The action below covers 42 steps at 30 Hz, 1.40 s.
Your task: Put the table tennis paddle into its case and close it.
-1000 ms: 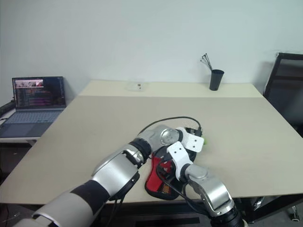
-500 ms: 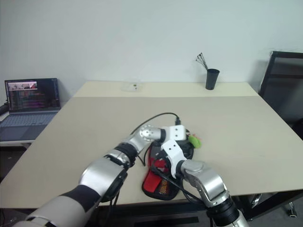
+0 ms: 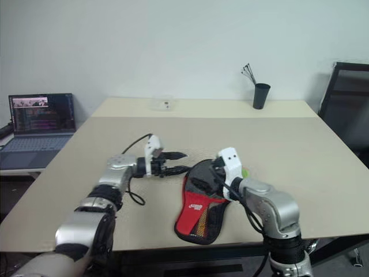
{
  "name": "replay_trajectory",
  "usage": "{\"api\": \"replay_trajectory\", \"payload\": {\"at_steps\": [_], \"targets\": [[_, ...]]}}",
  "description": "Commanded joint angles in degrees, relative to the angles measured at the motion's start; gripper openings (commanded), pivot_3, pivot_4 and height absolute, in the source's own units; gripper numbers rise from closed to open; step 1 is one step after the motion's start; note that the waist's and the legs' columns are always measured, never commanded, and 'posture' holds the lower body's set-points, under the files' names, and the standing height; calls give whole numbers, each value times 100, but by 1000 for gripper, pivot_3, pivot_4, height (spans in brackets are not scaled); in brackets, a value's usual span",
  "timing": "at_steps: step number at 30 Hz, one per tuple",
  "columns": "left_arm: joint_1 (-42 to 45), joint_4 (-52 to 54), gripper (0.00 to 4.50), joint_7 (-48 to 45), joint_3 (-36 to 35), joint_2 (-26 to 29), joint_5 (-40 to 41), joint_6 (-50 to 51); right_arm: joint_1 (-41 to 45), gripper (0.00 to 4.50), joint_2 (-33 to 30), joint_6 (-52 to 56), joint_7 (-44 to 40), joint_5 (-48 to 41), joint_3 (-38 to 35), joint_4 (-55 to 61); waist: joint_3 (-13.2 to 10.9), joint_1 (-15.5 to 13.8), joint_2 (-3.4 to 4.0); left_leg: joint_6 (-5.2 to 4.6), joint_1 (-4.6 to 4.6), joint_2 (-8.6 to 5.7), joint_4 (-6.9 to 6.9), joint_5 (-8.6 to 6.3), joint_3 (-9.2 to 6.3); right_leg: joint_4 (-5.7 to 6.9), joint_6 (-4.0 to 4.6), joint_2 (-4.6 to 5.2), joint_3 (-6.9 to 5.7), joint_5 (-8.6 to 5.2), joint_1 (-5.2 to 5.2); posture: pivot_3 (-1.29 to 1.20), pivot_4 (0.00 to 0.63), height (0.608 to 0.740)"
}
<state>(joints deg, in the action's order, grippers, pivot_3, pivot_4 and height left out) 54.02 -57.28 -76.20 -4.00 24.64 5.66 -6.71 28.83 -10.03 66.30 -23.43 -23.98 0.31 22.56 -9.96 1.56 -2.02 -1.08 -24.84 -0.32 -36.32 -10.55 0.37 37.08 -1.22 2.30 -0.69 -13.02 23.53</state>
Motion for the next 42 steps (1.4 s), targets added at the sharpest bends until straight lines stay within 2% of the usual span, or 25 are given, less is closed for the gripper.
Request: {"api": "replay_trajectory", "payload": {"at_steps": [1, 4, 7, 12, 20, 24, 28, 33, 38, 42], "targets": [[-437, 1445, 3307, -223, -113, 338, 477, 759, -95, 4500, -319, 170, 97, -117, -420, 223, 0, -6, 0, 0, 0, 0, 1, 0, 0, -1, 2, 2, 3, 0, 0, 0, 150, 740], [-1002, 2589, 3307, -243, -97, 589, 772, 1471, -367, 4500, -599, 293, 172, -109, -615, 244, 0, -15, 0, 0, 0, -1, 7, 0, -1, -2, 7, 9, 4, -3, 0, 0, 150, 740], [-1331, 3204, 3307, -119, -64, 752, 898, 1840, -558, 4500, -716, 340, 282, -104, -747, 248, -1, -15, 1, 0, 0, -1, 10, 0, -2, -2, 13, 13, 4, -6, 1, 0, 150, 740], [-1571, 3639, 3307, 93, -73, 868, 994, 2132, -785, 4500, -600, 327, 538, -87, -920, 184, -1, -15, 2, 0, 4, -1, 10, 0, -3, 1, 19, 12, 2, -6, 0, 0, 150, 740], [-1609, 3859, 3307, 269, 56, 876, 1077, 2281, -571, 4500, 183, -51, 1149, -21, -1373, -778, -2, -9, 3, 0, 4, -1, 15, 1, 2, -2, 17, 9, 4, -6, 2, 0, 150, 740], [-1610, 3904, 3307, 310, 102, 922, 1075, 2279, -577, 4500, 218, -291, 1235, 60, -1297, -1097, -2, -5, 3, 0, 4, -1, 16, 1, 3, -4, 15, 8, 5, -6, 1, 0, 150, 740], [-1612, 3962, 3367, 348, 112, 966, 1100, 2313, -629, 3574, 155, -377, 1160, 35, -1124, -1151, -2, -3, 3, -1, 5, -1, 15, 1, 2, -2, 1, 6, 5, -14, 1, 0, 150, 740], [-1635, 4048, 3367, 381, 128, 997, 1115, 2369, -635, 1713, -3, -536, 1004, 55, -869, -1190, -2, -3, 4, 0, 5, 0, 20, 1, 2, -3, -5, 5, 6, -19, 2, 0, 150, 740], [-1689, 4160, 3367, 413, 140, 996, 1134, 2425, -542, 63, -140, -760, 885, 130, -592, -1245, -2, -3, 3, 0, 6, 0, 20, 1, 3, -5, -5, 5, 7, -20, 2, 0, 150, 740], [-1705, 4208, 3367, 455, 163, 969, 1145, 2446, -331, 9, -172, -929, 788, 177, -427, -1434, -2, 10, 4, 0, 6, 2, 20, 1, 1, -4, -2, 4, 6, -23, 3, 0, 150, 740]]}}
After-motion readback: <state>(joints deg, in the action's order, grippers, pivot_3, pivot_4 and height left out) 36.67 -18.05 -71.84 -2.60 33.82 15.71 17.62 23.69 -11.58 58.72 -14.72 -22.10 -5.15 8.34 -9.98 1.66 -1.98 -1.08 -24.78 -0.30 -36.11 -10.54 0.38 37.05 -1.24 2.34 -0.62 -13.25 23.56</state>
